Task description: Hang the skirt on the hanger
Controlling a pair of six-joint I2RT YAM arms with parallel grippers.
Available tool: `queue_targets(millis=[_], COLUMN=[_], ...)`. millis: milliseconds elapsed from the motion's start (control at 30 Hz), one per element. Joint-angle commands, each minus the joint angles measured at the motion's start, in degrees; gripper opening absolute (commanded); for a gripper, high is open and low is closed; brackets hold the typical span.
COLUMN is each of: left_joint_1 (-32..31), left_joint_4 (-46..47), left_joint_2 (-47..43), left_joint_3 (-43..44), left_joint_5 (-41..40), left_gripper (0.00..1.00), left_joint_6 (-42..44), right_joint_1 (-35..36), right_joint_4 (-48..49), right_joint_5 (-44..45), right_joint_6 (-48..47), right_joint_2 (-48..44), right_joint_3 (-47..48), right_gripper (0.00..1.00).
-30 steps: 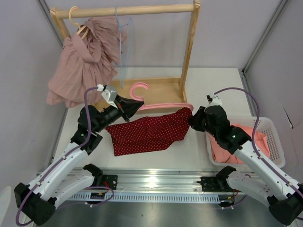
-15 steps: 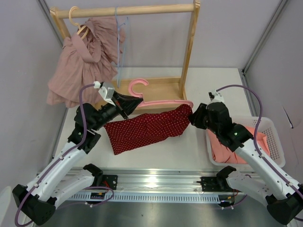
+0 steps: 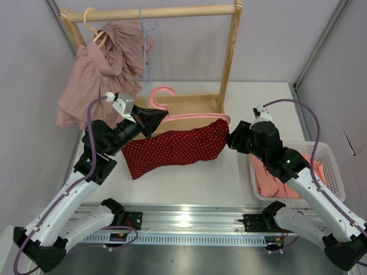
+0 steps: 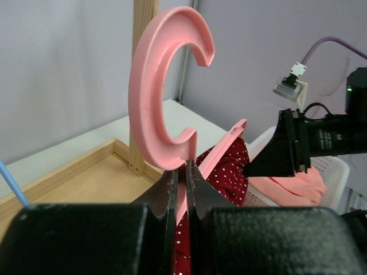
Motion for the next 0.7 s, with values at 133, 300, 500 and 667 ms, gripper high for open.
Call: queue_targets(millis=[133, 300, 500, 667], left_joint_1=[-3.65, -4.88, -6.11, -6.99], left_joint_4=[1.34, 0.37, -3.31, -8.94], left_joint_2=[0.19, 0.46, 0.81, 1.51], left_joint_3=[4.67, 5.81, 9.84, 14.24], left_joint_5=[-7.35, -10.16, -15.77, -22.02], left_gripper=[0.00, 0.00, 0.00, 0.00], left_joint_6=[4.88, 6.11, 7.96, 9.45], right_joint_1=[7.25, 7.60, 7.25, 7.25], right_joint_4=[-1.30, -2.09, -3.76, -5.17], right_joint_5=[8.56, 11.10, 13.57, 13.84], right_joint_6=[2.64, 3.61, 4.40, 3.61], right_joint_2=[-1.08, -1.43, -3.27, -3.01], right_joint_3=[2.42, 2.07, 3.64, 6.02], right_gripper=[0.52, 0.53, 0.53, 0.53])
